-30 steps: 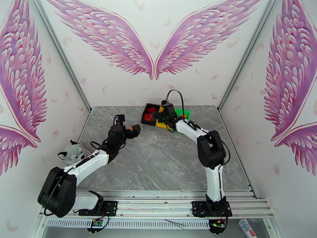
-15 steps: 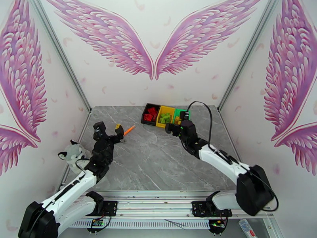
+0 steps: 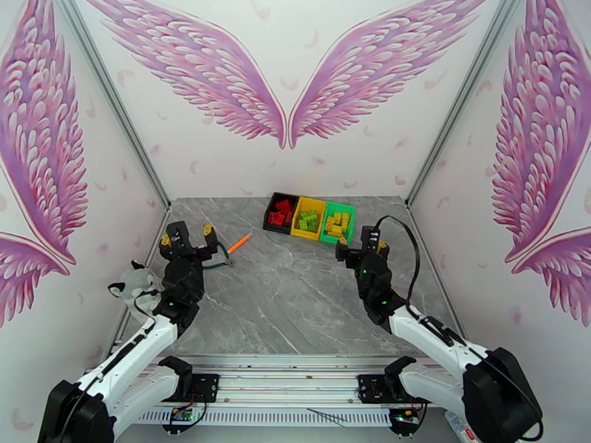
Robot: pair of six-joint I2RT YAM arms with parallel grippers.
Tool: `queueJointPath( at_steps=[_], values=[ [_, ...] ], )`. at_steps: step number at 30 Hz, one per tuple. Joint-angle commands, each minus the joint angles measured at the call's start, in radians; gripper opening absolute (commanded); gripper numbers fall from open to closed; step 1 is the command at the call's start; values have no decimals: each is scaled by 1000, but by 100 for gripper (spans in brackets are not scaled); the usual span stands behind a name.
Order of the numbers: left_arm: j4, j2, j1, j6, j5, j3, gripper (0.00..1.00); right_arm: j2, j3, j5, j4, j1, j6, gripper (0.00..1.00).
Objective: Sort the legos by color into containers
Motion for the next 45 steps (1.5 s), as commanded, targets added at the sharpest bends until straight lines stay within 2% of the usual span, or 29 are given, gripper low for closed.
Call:
queueJointPath(
  at_steps=[1, 5, 8, 12, 14, 17, 20, 23, 25, 28, 30, 32, 33, 36, 37, 39, 41, 43, 45],
  values=[
    [175, 122, 21, 87, -64, -99, 99, 74, 35, 103, 101, -56, -183, 99],
    [272, 272, 27, 117, -131, -132, 99, 142, -10, 122, 129, -91, -183, 99],
    [350, 370, 39, 106, -125, -147, 99, 158, -96, 68, 225, -110, -148, 99],
    [419, 468, 59, 102, -110, -134, 99, 110, -138, -18, 231, -135, -118, 99],
    [401, 486, 81, 85, -74, -115, 99, 98, -141, -38, 215, -151, -109, 99],
    [282, 464, 127, 33, -3, -81, 99, 77, -156, -43, 205, -161, -95, 99],
    [252, 452, 162, -5, 55, -80, 99, 70, -176, -29, 142, -170, -18, 99],
    [250, 449, 184, -19, 114, -85, 99, 140, -244, -49, 336, -165, -22, 99],
    [257, 448, 204, -28, 154, -92, 99, 139, -250, -80, 344, -161, -12, 99],
    [265, 464, 228, -31, 243, -96, 99, 177, -283, -101, 459, -164, -25, 99],
    [401, 534, 236, -23, 239, -117, 99, 248, -315, -113, 594, -163, -26, 99],
    [305, 498, 238, -36, 253, -107, 99, 363, -336, -153, 770, -161, -59, 99],
    [338, 514, 235, -28, 249, -107, 99, 387, -337, -184, 808, -157, -77, 99],
    [314, 509, 234, -32, 251, -100, 99, 348, -274, -233, 611, -161, -64, 99],
    [323, 512, 234, -30, 251, -101, 99, 375, -257, -232, 594, -170, -53, 99],
    [312, 508, 234, -32, 251, -99, 99, 437, -242, -204, 675, -166, -76, 99],
    [315, 510, 234, -31, 251, -99, 99, 378, -208, -217, 507, -173, -40, 99],
    [316, 511, 234, -32, 252, -99, 99, 408, -185, -208, 515, -180, -45, 99],
    [316, 511, 234, -31, 251, -99, 99, 385, -161, -225, 428, -193, -21, 99]
  ],
)
